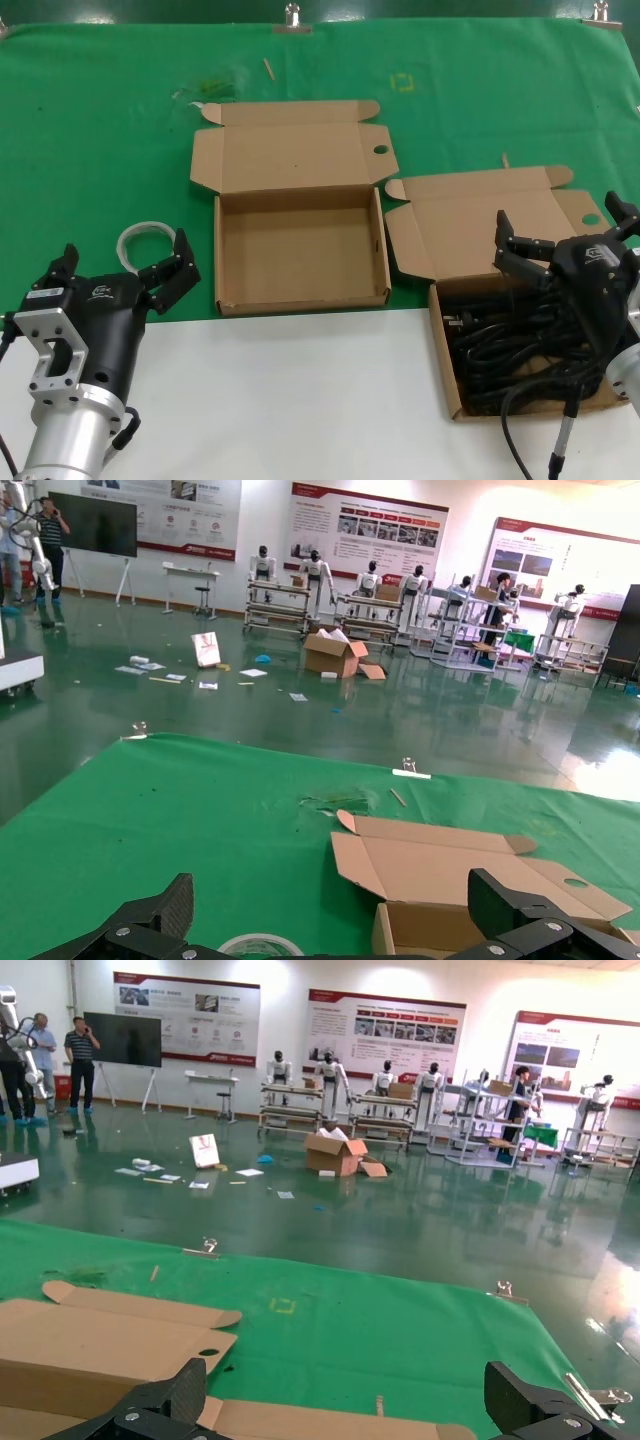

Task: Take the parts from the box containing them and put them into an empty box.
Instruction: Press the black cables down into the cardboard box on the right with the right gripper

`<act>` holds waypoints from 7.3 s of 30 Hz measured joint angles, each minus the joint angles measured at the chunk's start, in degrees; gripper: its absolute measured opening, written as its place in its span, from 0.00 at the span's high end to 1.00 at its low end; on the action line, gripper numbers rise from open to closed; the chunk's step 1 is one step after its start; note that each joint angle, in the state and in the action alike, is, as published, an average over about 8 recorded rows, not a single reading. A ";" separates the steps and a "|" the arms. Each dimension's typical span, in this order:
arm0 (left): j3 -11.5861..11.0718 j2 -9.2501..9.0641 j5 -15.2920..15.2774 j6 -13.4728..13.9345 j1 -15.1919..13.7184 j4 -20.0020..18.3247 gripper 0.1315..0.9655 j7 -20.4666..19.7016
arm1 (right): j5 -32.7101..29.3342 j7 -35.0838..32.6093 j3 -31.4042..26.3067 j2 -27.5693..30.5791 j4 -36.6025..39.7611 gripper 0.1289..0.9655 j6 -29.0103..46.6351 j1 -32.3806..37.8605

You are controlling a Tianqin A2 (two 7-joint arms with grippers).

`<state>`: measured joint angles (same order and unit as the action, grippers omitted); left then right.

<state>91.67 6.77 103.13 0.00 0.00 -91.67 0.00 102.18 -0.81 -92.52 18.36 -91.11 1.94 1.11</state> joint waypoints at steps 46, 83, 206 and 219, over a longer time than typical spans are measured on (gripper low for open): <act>0.00 0.00 0.00 0.00 0.00 0.00 0.10 0.00 | 0.00 0.00 0.00 0.00 0.00 0.00 0.00 0.00; 0.01 0.00 0.00 -0.01 0.00 0.00 0.84 0.00 | 8.82 4.98 -18.11 28.07 -4.29 0.00 3.49 16.19; 0.00 -0.04 -0.02 0.00 0.00 0.00 0.97 -0.02 | -31.25 -42.23 -34.71 19.36 55.32 0.41 72.86 61.32; 0.00 -0.04 -0.02 0.00 0.00 0.00 0.97 -0.02 | -30.86 -40.40 -34.43 19.71 53.42 0.74 73.44 61.03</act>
<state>91.68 6.73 103.11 0.00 0.00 -91.67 -0.02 71.32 -41.21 -126.95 38.08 -37.69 75.39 62.15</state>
